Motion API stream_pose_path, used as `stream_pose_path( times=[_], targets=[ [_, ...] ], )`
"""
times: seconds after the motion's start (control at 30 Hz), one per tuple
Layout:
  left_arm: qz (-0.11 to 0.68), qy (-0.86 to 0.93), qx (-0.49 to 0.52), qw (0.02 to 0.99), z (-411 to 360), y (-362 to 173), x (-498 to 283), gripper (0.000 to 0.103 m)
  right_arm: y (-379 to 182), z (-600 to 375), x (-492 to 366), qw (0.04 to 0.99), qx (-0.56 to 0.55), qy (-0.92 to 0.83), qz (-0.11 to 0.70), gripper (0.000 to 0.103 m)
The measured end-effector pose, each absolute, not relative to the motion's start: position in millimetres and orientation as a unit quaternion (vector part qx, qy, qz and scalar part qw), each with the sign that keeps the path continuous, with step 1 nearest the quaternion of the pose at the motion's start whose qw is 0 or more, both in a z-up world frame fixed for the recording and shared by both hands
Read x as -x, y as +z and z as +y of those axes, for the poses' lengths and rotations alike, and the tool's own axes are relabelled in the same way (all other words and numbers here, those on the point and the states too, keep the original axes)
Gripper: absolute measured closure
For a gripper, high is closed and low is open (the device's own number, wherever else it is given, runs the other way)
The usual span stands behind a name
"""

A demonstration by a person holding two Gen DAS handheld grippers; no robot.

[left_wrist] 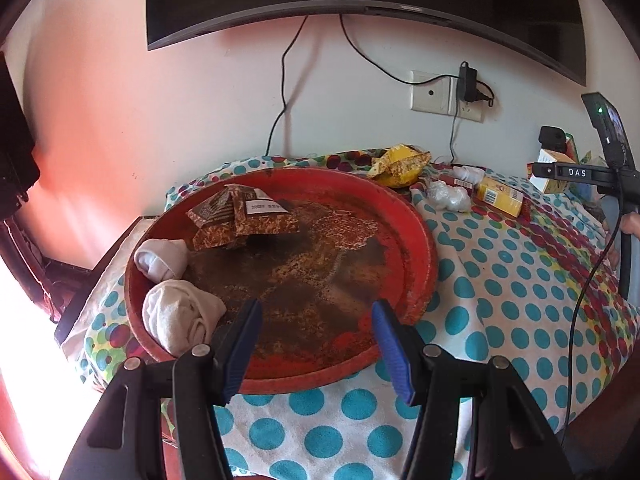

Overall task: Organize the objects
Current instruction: 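Carry the yellow medicine box with the right tool into the red tray and release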

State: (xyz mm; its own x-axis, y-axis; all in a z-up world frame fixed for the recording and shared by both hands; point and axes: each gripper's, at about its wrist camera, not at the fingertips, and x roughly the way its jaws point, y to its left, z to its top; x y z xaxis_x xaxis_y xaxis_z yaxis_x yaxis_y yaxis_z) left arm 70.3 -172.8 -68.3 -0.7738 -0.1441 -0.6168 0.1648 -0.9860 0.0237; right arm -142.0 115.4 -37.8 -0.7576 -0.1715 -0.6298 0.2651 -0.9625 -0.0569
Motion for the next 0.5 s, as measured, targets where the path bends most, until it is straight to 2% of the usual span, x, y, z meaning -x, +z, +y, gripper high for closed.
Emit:
stream_pose_path(
  times=[0.3, 0.5],
  targets=[
    [0.076, -0.940, -0.304, 0.135, -211, -60, -78, 0.045, -14, -69, 132, 0.272, -0.343, -0.893, 0.108, 0.017],
    [0.106, -0.934, -0.290, 0.182, -242, -58, -84, 0.045, -17, -165, 144, 0.306, -0.374, -0.866, 0.125, 0.017]
  ],
)
